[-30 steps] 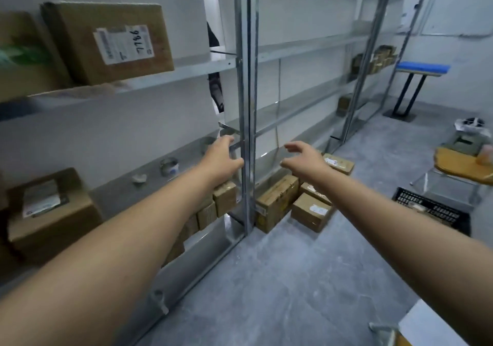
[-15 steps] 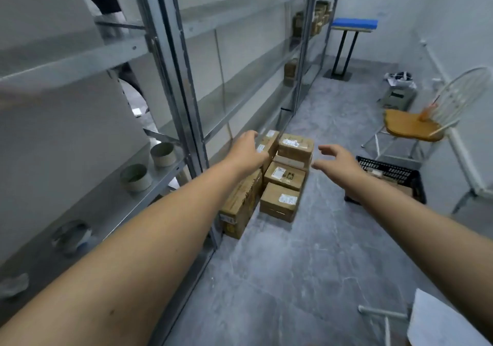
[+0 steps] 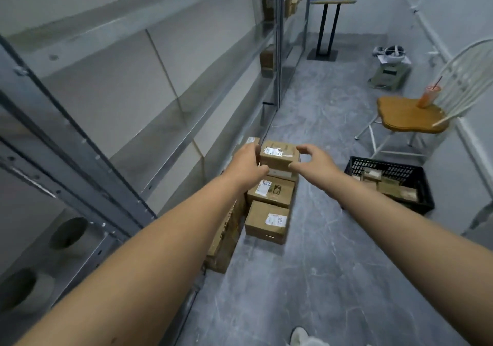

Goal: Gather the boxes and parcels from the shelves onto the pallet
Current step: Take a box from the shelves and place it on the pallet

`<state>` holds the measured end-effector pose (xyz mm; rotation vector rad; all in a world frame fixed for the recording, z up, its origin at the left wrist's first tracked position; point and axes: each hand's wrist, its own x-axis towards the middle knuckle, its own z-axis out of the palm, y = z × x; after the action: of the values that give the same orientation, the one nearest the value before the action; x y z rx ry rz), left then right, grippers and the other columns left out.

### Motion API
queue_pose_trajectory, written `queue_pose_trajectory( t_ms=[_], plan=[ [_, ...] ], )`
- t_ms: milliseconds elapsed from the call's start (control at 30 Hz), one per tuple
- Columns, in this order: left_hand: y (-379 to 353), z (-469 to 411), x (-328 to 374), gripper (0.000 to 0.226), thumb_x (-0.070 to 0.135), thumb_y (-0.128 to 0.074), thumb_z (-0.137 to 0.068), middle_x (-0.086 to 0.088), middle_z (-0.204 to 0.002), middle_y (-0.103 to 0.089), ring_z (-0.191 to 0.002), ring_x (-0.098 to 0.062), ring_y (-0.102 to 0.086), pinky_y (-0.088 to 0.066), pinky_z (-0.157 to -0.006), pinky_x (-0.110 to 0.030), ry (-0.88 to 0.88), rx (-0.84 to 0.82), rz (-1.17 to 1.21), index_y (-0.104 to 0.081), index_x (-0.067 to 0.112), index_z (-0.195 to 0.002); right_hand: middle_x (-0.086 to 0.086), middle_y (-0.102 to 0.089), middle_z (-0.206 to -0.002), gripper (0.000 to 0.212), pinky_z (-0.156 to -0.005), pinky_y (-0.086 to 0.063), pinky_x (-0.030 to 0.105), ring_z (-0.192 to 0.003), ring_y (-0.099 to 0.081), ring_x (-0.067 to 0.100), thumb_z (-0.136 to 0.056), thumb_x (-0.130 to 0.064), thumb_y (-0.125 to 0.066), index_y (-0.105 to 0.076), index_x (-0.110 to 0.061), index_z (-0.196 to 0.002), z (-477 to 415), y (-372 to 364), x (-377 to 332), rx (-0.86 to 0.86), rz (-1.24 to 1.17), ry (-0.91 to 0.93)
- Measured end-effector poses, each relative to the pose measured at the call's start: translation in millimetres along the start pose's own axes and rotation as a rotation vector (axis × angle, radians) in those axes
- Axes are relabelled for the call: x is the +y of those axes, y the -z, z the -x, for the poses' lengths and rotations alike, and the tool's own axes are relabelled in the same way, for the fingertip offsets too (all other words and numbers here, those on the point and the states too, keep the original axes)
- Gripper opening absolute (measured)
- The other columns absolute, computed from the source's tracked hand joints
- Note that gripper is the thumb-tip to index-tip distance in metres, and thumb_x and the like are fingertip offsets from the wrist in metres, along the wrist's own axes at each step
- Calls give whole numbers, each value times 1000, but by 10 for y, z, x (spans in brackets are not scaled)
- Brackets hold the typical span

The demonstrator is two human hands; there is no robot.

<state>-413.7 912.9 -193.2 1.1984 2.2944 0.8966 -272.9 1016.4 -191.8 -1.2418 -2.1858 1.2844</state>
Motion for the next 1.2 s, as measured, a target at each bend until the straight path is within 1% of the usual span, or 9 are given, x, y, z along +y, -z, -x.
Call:
queue_pose_trajectory(
  t_ms=[167,267,367,500,633,733,900,1000,1200],
  plan=[
    [-247,-868,-35,56,18,-64,-84,1,-134,-50,-117,-17,-51,-38,-82,-22,26,3,12,-44,19,-136,2,-51,-139,58,-107,-40,43,-129,-45,21,-82,-21,-68,-48,-20,-137,-906,55,138,-47,51,-11],
    [-383,-1346,-187,61,19,-63,-85,2,-137,-47,-106,-7,-46,-33,-72,-9,43,-23,52,-39,21,-140,1,-50,-141,58,-108,-38,44,-131,-44,22,-83,-22,-67,-47,-21,-138,-1411,-59,215,-63,68,-30],
    [-555,-1827,-533,54,20,-62,-88,5,-136,-47,-99,-2,-43,-27,-64,-6,70,-32,72,-41,23,-137,2,-48,-142,58,-108,-39,45,-131,-43,23,-85,-24,-67,-46,-22,-139,-1922,-266,386,-85,94,-55],
    [-923,-2539,-1186,53,25,-60,-92,2,-143,-42,-126,-16,-46,-33,-87,-19,115,-58,69,-39,20,-141,3,-47,-143,60,-109,-39,45,-131,-43,23,-85,-24,-68,-45,-20,-140,-2704,-628,765,-103,84,-116],
    [-1399,-3189,-1903,53,34,-58,-94,-2,-144,-43,-128,-18,-44,-31,-88,-23,181,-105,67,-39,17,-141,3,-49,-137,61,-103,-45,42,-122,-50,24,-84,-22,-70,-46,-18,-140,-3462,-1114,1226,-105,40,-182],
    [-1880,-3516,-2504,52,34,-59,-93,-4,-140,-46,-124,-20,-47,-34,-85,-25,265,-137,89,-41,17,-139,3,-53,-122,57,-88,-51,33,-108,-55,21,-84,-19,-71,-49,-13,-135,-3883,-1562,1757,-110,9,-233],
    [-2773,-3660,-3487,51,29,-64,-91,-7,-132,-55,-119,-21,-53,-40,-86,-23,398,-223,56,-46,11,-135,6,-50,-138,63,-83,-44,28,-108,-54,19,-84,-25,-72,-45,-12,-139,-4233,-2347,2964,-173,0,-418],
    [-3351,-3702,-4073,54,30,-64,-90,-11,-135,-52,-125,-24,-49,-39,-102,-27,449,-289,23,-45,8,-136,8,-45,-144,67,-86,-40,30,-122,-50,24,-83,-27,-73,-43,-12,-141,-4356,-2717,3780,-183,46,-505],
    [-4411,-3891,-5179,72,38,-64,-90,-12,-149,-35,-136,-28,-37,-34,-108,-36,587,-359,-29,-31,6,-145,18,-50,-135,75,-87,-47,38,-111,-53,29,-79,-30,-77,-41,-4,-139,-4479,-3430,5357,-130,161,-718]
  ],
)
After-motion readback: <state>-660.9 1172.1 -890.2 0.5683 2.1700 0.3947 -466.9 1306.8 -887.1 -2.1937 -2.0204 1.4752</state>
